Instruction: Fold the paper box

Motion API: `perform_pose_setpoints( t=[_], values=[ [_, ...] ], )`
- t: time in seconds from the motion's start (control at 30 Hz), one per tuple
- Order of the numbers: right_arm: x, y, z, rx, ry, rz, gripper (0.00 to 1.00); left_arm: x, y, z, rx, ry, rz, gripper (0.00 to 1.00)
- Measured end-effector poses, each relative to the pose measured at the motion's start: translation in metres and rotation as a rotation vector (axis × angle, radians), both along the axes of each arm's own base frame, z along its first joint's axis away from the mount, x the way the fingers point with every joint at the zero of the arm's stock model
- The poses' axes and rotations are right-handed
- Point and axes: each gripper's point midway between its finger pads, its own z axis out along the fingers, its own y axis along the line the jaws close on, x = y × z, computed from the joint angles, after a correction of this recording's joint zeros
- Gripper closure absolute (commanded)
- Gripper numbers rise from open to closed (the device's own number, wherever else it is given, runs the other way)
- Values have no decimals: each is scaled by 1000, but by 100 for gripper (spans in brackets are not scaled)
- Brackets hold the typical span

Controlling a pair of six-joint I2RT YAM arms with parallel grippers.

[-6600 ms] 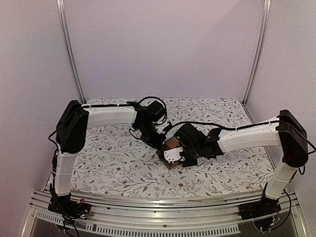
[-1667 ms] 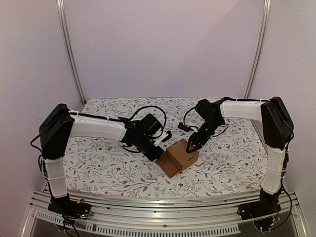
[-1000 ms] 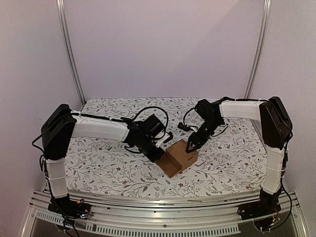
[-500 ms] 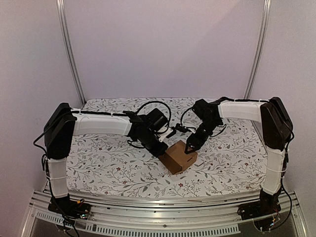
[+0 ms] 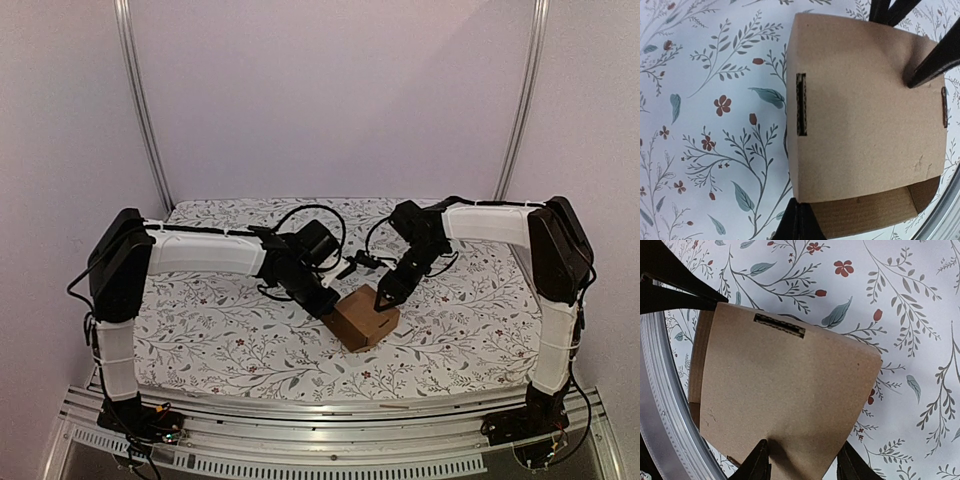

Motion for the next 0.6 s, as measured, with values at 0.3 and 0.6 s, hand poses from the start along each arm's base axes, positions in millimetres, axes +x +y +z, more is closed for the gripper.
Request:
perform_pose_setpoints(
  t=[0.3, 0.6],
  values=[
    [1, -1, 0, 3, 2, -5, 56, -9, 22, 31, -47, -183, 28, 67],
    [5, -5, 1, -1, -5, -16, 49, -32, 23, 73, -183, -320, 127, 63]
  ],
)
